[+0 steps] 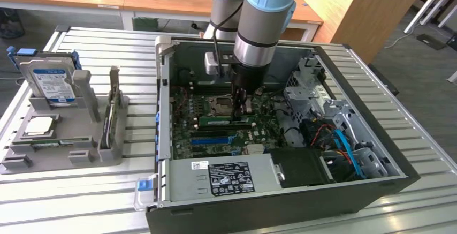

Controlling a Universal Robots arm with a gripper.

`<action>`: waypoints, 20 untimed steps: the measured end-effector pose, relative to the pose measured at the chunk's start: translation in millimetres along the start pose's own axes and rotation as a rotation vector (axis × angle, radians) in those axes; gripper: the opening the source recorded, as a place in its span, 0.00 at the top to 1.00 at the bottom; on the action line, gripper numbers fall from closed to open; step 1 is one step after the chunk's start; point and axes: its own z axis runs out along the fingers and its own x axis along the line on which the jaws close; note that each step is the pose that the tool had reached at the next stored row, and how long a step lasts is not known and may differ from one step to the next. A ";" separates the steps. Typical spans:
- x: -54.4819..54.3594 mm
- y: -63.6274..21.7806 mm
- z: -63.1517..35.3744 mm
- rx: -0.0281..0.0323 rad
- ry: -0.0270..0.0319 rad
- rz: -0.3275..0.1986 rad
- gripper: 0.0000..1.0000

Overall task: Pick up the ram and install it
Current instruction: 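Insert the ram into the slot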

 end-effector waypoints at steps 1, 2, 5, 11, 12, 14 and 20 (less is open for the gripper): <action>0.0 0.0 0.0 0.0000 -0.0001 0.000 0.88; 0.0 0.0 0.1 0.0000 -0.0001 0.000 0.88; 0.0 -0.5 0.1 0.0001 -0.0002 0.000 0.88; -0.1 -0.6 0.3 0.0000 -0.0001 0.000 0.88; -0.1 -0.7 0.6 0.0001 -0.0002 0.000 0.88; 0.0 -0.6 0.9 -0.0001 0.0001 0.000 0.88; 0.0 -0.6 2.0 0.0000 0.0000 0.000 0.88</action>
